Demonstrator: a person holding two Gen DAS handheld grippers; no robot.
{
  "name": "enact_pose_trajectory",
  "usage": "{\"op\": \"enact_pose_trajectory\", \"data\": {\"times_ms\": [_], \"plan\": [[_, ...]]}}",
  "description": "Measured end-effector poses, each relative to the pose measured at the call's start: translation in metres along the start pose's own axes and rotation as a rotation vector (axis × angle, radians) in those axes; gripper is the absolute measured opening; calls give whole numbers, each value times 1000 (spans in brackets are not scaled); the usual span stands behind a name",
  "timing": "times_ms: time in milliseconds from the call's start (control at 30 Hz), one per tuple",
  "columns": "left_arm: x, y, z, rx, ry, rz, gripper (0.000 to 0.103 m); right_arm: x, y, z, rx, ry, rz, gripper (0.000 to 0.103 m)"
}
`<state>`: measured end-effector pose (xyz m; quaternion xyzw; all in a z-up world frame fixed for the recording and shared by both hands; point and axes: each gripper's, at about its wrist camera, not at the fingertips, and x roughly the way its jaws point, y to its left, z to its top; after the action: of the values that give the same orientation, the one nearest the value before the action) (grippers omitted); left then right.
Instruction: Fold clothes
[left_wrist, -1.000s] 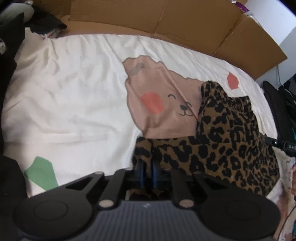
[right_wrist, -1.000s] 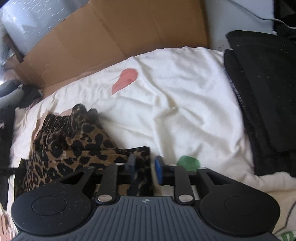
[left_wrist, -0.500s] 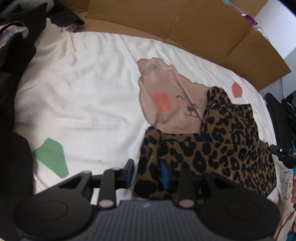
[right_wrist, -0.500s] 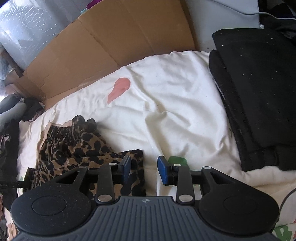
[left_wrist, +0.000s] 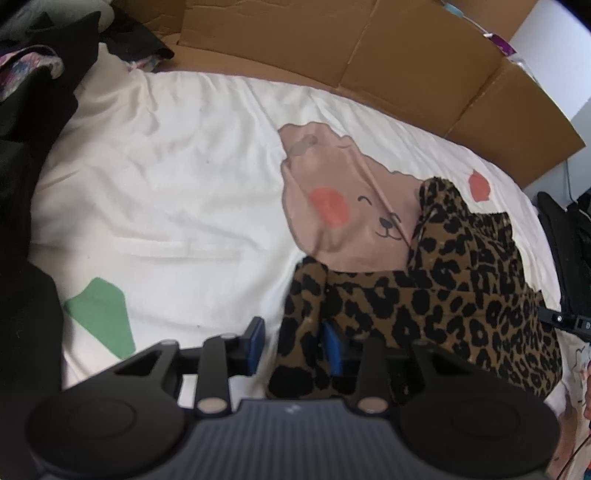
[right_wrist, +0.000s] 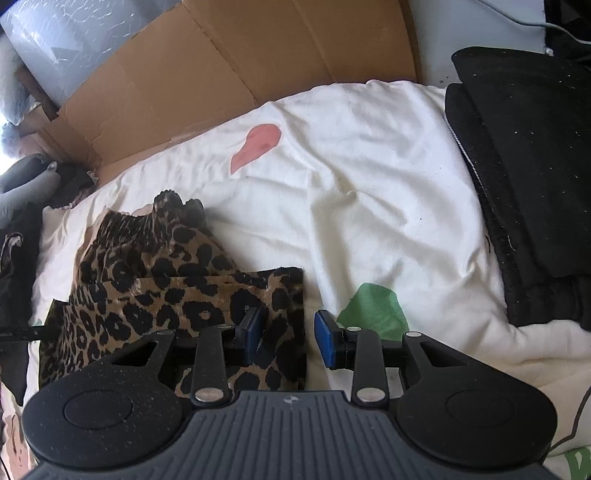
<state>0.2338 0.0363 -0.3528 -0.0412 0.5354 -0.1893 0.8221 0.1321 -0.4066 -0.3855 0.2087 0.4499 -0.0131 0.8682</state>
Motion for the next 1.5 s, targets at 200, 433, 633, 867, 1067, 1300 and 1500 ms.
{"op": "enact_pose_trajectory", "data": {"times_ms": [200, 433, 633, 867, 1067, 1300, 1500], "plan": [[-4, -1, -5, 20, -18, 10, 37, 4, 4, 7, -32, -16, 9, 39], [-6, -4, -2, 49, -30, 28, 37, 16, 1, 10, -50, 28, 27, 40], [-4, -8, 3, 111, -54, 69, 42, 21, 11, 9, -141, 29, 12, 41], [10, -11, 8, 117, -41, 25, 40, 20, 12, 11, -158, 36, 14, 33], [21, -17, 9, 135, -24, 15, 36, 16, 12, 12, -125, 35, 20, 11], [19, -16, 7, 130, -25, -1, 28, 1, 10, 11, -93, -2, 14, 7], [8, -11, 7, 102, -74, -15, 7, -17, 10, 11, -48, -57, 20, 6]]}}
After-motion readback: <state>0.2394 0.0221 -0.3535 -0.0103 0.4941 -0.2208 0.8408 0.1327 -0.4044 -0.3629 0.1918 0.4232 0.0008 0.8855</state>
